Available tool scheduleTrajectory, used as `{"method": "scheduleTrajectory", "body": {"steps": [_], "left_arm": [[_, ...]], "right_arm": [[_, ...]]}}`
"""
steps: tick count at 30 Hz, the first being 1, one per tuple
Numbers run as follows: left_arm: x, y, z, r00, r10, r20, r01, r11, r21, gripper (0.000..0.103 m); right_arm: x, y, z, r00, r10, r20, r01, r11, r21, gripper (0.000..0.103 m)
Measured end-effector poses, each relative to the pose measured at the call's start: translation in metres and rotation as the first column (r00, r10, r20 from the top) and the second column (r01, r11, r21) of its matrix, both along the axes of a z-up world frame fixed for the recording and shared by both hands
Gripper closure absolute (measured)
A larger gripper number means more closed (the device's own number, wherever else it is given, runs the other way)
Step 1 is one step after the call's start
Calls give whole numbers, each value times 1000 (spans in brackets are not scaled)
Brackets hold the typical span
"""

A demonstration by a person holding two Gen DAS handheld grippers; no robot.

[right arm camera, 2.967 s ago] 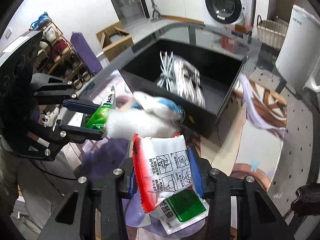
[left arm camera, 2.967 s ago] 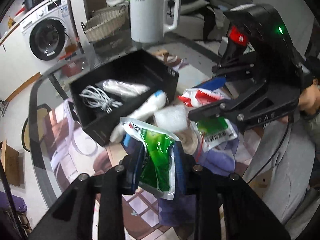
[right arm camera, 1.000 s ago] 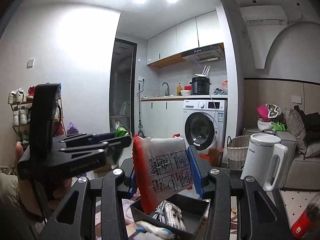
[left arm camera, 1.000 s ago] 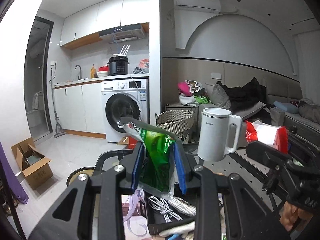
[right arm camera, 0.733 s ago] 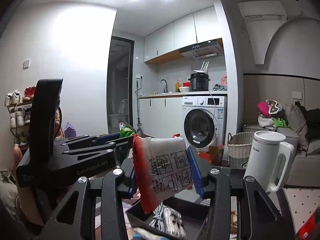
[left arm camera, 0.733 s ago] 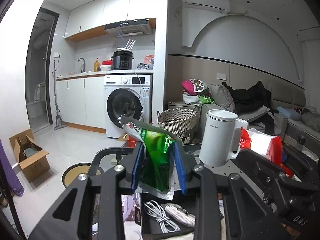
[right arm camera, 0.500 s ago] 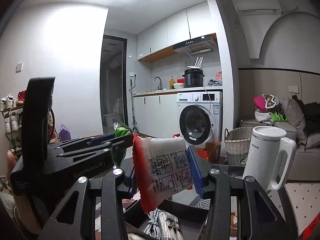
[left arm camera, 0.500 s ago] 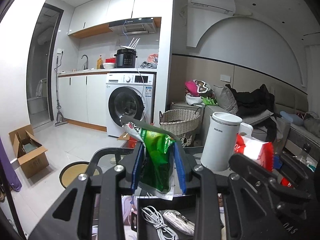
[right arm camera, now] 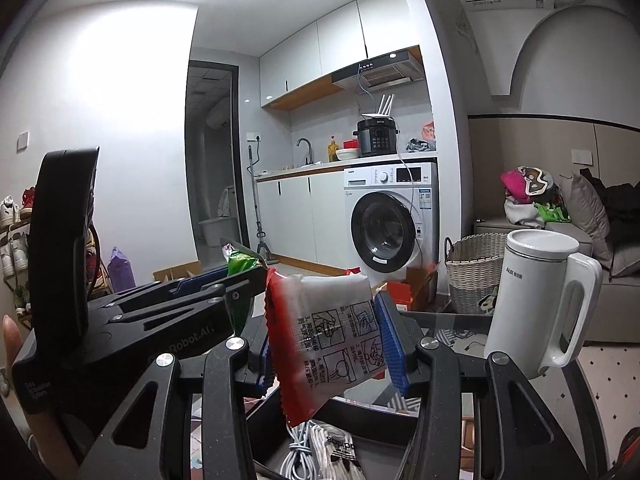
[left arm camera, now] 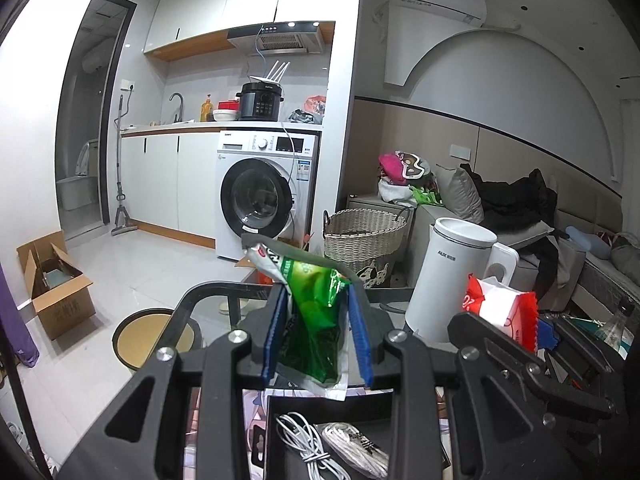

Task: Organize soft objects
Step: 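Lift the green sachet and red-white packet and carry them over the box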

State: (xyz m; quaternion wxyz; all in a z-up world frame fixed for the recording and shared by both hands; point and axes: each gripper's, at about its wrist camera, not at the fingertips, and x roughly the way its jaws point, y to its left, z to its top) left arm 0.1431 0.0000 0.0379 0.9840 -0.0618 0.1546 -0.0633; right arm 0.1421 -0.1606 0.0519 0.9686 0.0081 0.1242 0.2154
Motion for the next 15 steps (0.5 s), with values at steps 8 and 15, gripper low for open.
{"method": "scheduleTrajectory", "body": {"steps": [8, 15], "left_arm": [[20, 2, -14, 993, 17, -117, -17, 1000, -1, 74], [42, 0, -38, 964, -7, -266, 1, 1000, -23, 74]], "right_arm": [[17, 1, -5, 998, -15, -62, 14, 1000, -15, 59], [41, -4, -26, 979, 2, -204, -4, 1000, -12, 59]]}}
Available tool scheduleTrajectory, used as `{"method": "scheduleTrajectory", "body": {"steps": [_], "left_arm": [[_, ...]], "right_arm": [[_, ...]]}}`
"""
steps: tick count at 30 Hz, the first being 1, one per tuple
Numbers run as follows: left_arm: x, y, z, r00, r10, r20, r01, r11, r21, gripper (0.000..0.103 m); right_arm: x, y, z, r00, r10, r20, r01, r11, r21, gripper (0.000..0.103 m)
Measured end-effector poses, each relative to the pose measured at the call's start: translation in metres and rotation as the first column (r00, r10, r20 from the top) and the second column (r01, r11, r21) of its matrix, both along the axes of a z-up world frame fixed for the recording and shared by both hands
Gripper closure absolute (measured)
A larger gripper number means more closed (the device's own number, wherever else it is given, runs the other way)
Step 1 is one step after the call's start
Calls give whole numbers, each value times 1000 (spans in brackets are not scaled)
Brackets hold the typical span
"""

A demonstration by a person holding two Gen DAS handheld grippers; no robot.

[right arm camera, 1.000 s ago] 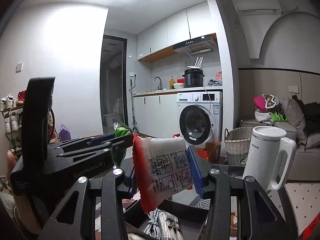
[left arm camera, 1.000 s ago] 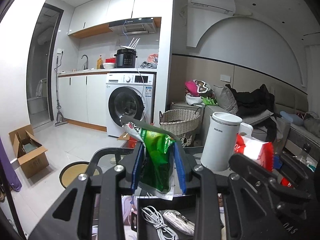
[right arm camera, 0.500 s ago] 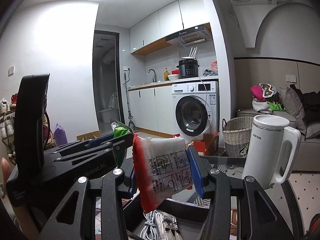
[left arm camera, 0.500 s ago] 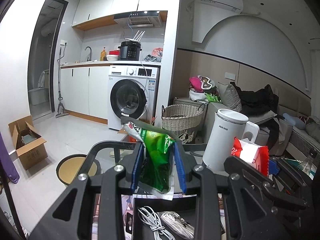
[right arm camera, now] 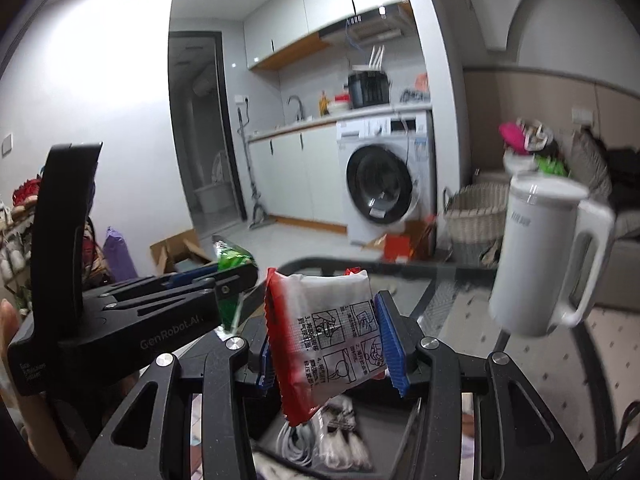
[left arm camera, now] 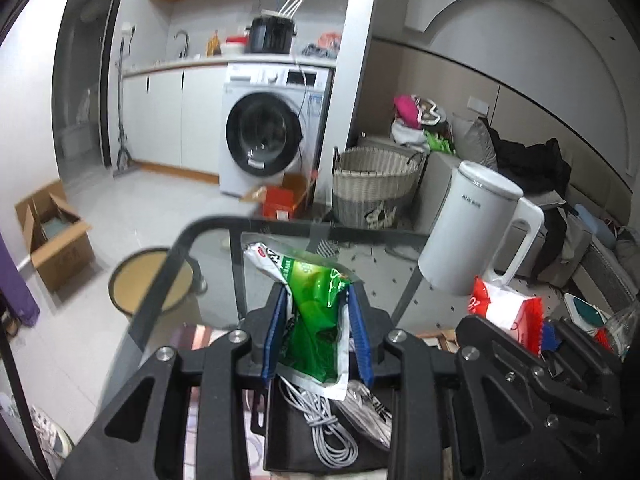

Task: Organize soft objects
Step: 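Lift the green sachet and red-white packet and carry them over the box, then lower both packets into the box and open both tools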

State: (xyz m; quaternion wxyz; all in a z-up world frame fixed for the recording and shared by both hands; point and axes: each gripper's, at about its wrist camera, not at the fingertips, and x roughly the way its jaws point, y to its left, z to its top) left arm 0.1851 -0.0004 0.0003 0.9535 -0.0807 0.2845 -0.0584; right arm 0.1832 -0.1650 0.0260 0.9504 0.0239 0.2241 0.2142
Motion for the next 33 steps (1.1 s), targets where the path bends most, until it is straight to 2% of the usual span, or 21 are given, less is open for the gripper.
{"method": "scheduleTrajectory", "body": {"steps": [3, 7, 12, 15, 21, 33], "left_arm": [[8, -4, -8, 999, -4, -53, 5, 1000, 13, 74], [18, -7, -23, 990, -13, -140, 16, 1000, 18, 74], [25, -8, -39, 977, -20, -214, 21, 1000, 4, 74], [29, -13, -48, 964, -35, -265, 42, 999, 18, 74], [35, -23, -64, 939, -55, -340, 79, 995, 58, 74], [35, -29, -74, 921, -68, -383, 106, 991, 81, 72]], "right_arm": [[12, -2, -8, 998, 6, -66, -6, 1000, 10, 59], [27, 2, -22, 988, 8, -152, -12, 1000, -28, 59], [46, 5, -49, 960, -7, -281, -14, 997, -73, 59], [49, 11, -60, 951, -14, -309, -30, 990, -138, 59], [49, 16, -83, 923, -10, -384, -64, 982, -179, 59], [51, 23, -107, 888, -8, -460, -98, 974, -205, 57]]}}
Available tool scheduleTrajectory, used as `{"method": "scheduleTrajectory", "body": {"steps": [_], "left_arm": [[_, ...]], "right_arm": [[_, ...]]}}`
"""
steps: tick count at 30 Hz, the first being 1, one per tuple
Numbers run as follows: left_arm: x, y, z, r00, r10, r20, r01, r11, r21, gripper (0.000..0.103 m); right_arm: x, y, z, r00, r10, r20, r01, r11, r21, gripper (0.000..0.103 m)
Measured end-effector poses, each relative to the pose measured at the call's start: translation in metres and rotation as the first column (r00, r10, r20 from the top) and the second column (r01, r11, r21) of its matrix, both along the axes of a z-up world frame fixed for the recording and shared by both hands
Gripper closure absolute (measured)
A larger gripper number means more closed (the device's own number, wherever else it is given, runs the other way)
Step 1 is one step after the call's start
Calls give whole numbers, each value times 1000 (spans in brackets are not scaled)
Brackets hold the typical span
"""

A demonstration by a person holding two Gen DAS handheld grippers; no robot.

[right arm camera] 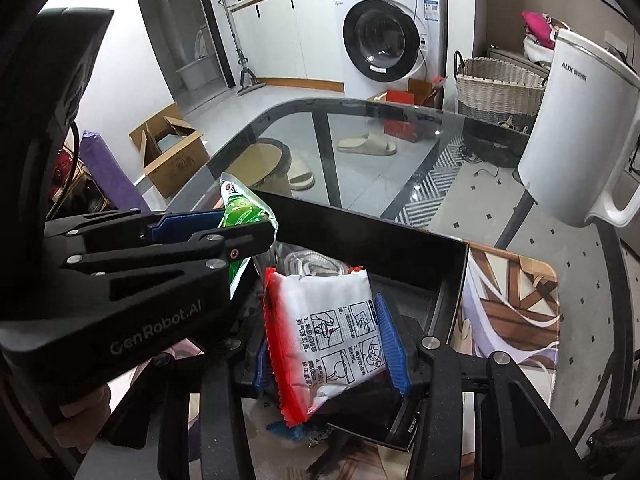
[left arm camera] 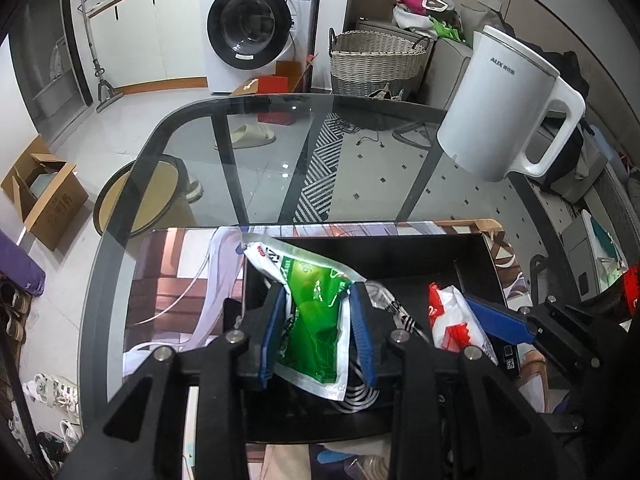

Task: Organize soft objects
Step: 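Lower both packets into the box and open both tools, then move the left tool to the white rope bag while the right tool reaches the green sachet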

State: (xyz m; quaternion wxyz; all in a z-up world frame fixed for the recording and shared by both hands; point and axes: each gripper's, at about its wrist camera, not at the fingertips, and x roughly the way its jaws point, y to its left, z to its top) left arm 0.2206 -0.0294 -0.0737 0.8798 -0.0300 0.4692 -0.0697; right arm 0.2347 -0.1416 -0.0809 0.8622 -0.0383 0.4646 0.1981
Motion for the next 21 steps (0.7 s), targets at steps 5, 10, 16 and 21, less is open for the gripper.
{"method": "scheduleTrajectory", "body": {"steps": [5, 10, 16, 21], "left_arm": [[1, 5, 1, 1000, 9, 1, -9, 1000, -8, 69], [-2, 3, 5, 1000, 3, 17, -3, 1000, 7, 60], [-6, 5, 10, 999, 2, 39, -3, 1000, 11, 51], [-20, 3, 24, 997, -57, 58, 56, 998, 21, 51]], "right_arm": [[1, -2, 2, 1000, -14, 1, 14, 1000, 0, 52], [0, -2, 4, 1000, -17, 4, 17, 1000, 6, 52], [-5, -2, 8, 1000, -10, 11, 10, 1000, 9, 52], [-13, -5, 17, 1000, -2, 21, 2, 1000, 16, 52]]}}
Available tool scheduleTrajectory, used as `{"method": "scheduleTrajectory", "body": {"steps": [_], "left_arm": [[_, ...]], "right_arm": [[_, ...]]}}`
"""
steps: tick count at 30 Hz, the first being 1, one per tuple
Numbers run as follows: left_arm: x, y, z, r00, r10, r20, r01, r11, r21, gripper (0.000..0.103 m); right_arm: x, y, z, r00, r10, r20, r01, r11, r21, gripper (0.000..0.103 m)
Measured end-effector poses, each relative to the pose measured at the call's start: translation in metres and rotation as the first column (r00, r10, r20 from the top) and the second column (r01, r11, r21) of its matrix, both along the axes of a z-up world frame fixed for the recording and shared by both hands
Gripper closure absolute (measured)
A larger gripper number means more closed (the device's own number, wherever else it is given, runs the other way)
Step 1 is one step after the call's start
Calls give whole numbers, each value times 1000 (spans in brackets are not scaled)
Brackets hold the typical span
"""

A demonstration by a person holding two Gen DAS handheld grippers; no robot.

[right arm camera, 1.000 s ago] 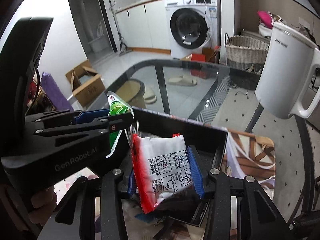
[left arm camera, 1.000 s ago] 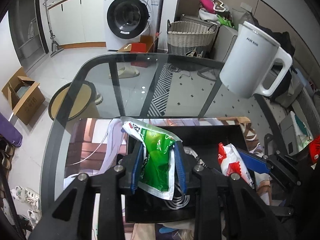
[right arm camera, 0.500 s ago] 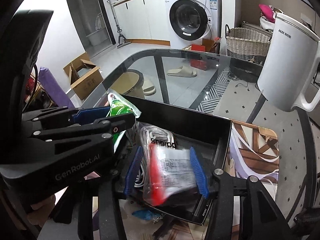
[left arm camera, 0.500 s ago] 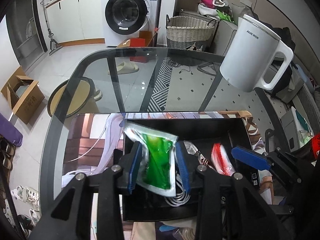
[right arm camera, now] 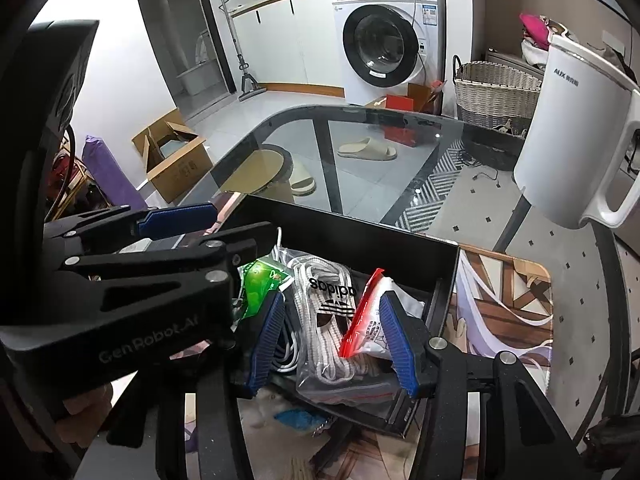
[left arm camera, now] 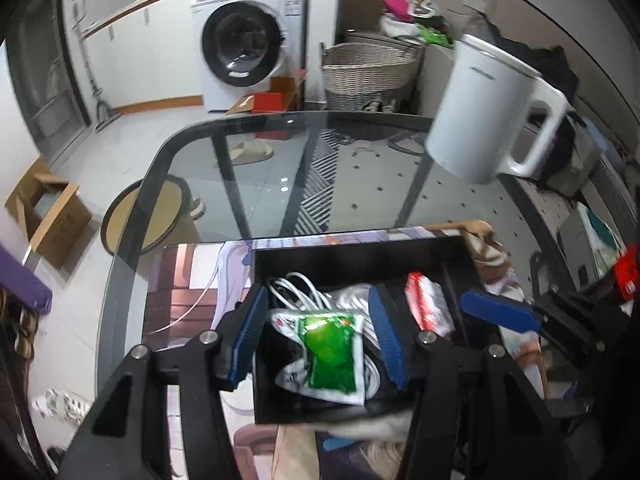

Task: Organize soft objects
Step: 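Move the left tool to the white rope bag while the right tool reaches the green sachet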

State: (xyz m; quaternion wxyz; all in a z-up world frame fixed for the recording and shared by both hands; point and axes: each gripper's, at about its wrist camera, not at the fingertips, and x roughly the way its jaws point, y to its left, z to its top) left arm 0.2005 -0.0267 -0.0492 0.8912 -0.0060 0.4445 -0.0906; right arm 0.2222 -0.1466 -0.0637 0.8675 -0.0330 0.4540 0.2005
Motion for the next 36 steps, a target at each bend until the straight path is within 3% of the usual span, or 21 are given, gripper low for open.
{"method": "scheduleTrajectory", "body": {"steps": [3, 7, 11, 17, 20, 22, 25, 29, 33, 35, 36], "left_arm": [[-17, 0, 12, 999, -43, 25, 43, 999, -15, 50], [-39, -3, 22, 995, -84, 56, 82, 996, 21, 48], [-63, 0, 21, 991, -126, 42, 126, 992, 9, 48], [-91, 3, -13, 973, -210, -95, 205, 977, -61, 48], [-100, -4, -36, 955, -244, -170, 238, 970, -56, 48], [-106, -11, -49, 945, -256, -206, 250, 967, -55, 48], [-106, -22, -63, 929, -263, -263, 247, 965, -90, 48], [-98, -36, -71, 921, -250, -299, 211, 965, -156, 48], [-91, -53, -74, 926, -230, -300, 197, 971, -139, 47], [-87, -58, -77, 928, -214, -305, 185, 975, -124, 46], [-85, -59, -79, 929, -206, -308, 178, 977, -119, 45]], "right_arm": [[-11, -3, 10, 1000, 24, 0, -24, 999, 21, 52], [-32, -7, 28, 997, 72, 23, -72, 997, 14, 52], [-56, -14, 29, 991, 131, 3, -131, 991, -3, 52], [-87, -40, 15, 982, 181, -49, -182, 983, -32, 52], [-101, -48, -10, 959, 235, -161, -245, 968, -51, 52], [-110, -51, -32, 922, 277, -270, -299, 953, -43, 52], [-123, -53, -51, 901, 296, -316, -335, 939, -74, 52], [-134, -59, -55, 900, 309, -308, -354, 930, -101, 48], [-139, -66, -46, 924, 289, -251, -334, 929, -160, 46], [-139, -69, -44, 930, 282, -238, -326, 929, -175, 30], [-140, -69, -45, 930, 280, -239, -325, 929, -177, 29]]}}
